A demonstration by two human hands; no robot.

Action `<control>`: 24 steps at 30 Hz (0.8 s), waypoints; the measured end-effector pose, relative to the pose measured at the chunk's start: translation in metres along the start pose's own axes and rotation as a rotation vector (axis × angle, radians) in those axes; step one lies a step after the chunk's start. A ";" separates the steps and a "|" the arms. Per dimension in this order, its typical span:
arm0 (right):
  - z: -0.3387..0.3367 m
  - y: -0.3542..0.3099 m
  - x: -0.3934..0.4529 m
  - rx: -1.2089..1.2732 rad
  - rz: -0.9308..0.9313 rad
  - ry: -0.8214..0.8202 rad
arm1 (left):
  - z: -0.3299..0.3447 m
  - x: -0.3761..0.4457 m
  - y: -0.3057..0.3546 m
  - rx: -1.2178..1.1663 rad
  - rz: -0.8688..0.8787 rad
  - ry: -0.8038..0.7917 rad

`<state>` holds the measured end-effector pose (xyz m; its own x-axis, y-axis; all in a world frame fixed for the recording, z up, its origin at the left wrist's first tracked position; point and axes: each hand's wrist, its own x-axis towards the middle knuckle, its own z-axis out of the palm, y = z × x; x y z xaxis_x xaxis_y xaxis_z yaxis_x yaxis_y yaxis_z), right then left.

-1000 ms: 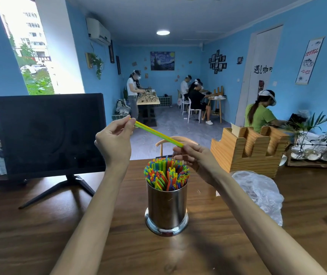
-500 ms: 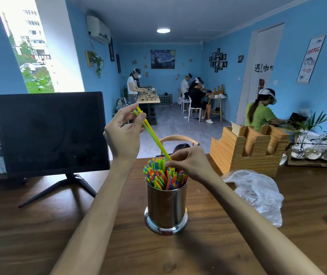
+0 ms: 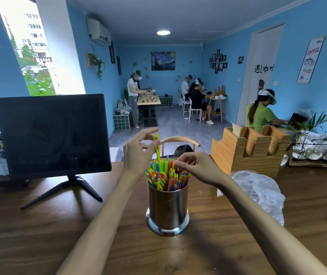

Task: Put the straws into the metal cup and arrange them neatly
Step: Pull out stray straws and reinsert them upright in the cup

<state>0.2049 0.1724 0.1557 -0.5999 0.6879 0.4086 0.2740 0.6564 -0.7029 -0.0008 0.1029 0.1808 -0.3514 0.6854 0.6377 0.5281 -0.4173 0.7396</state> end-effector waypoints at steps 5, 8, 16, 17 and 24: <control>-0.004 -0.001 -0.002 -0.031 0.016 -0.147 | 0.006 -0.012 -0.023 0.200 -0.090 -0.160; -0.003 -0.004 0.000 -0.007 0.016 -0.164 | 0.006 -0.017 -0.031 0.279 -0.073 -0.257; -0.003 -0.009 0.009 0.000 0.054 -0.178 | -0.001 -0.011 -0.019 0.409 0.018 -0.373; -0.002 -0.009 0.010 -0.012 0.064 -0.166 | -0.002 -0.013 -0.018 0.387 0.019 -0.354; 0.003 -0.012 0.014 -0.109 0.078 -0.147 | -0.003 -0.017 -0.011 0.325 0.068 -0.252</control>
<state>0.1912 0.1728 0.1680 -0.6749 0.6905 0.2603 0.3990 0.6382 -0.6584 -0.0029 0.0944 0.1624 -0.1289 0.8043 0.5800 0.7743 -0.2838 0.5656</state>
